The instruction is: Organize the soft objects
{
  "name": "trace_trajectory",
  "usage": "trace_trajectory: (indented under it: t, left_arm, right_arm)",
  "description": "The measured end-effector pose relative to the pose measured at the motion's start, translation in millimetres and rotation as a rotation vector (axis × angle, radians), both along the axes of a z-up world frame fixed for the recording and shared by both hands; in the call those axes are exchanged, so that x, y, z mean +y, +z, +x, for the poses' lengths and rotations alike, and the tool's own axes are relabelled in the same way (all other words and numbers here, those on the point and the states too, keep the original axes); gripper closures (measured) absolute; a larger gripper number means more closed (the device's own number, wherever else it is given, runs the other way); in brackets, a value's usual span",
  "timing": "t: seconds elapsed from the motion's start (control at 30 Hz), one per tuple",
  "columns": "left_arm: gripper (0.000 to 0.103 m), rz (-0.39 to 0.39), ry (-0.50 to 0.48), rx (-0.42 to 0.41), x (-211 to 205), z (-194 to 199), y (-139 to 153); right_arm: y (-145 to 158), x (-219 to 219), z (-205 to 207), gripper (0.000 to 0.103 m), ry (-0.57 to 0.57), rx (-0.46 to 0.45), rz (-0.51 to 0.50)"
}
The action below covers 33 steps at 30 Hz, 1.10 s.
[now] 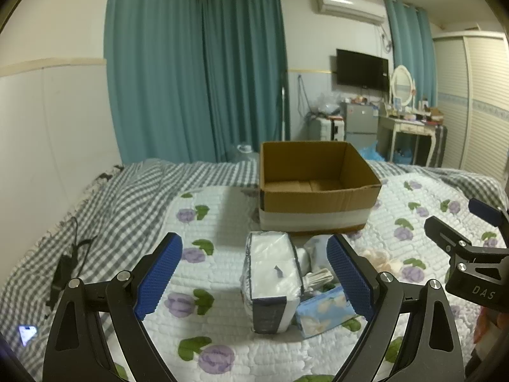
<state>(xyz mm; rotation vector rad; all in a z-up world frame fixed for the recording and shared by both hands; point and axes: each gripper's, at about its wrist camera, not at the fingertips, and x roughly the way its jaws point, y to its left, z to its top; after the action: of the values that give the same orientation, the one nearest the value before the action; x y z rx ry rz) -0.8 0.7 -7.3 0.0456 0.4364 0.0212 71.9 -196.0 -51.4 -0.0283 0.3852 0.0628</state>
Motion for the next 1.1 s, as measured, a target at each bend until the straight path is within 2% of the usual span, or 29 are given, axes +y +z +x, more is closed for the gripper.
trace_trajectory:
  t: [1.1]
  left_arm:
    - [0.009,0.006,0.009,0.003,1.3,2.5,-1.3]
  right_arm:
    - [0.4,0.7,0.7,0.000,-0.001,0.004,-0.001]
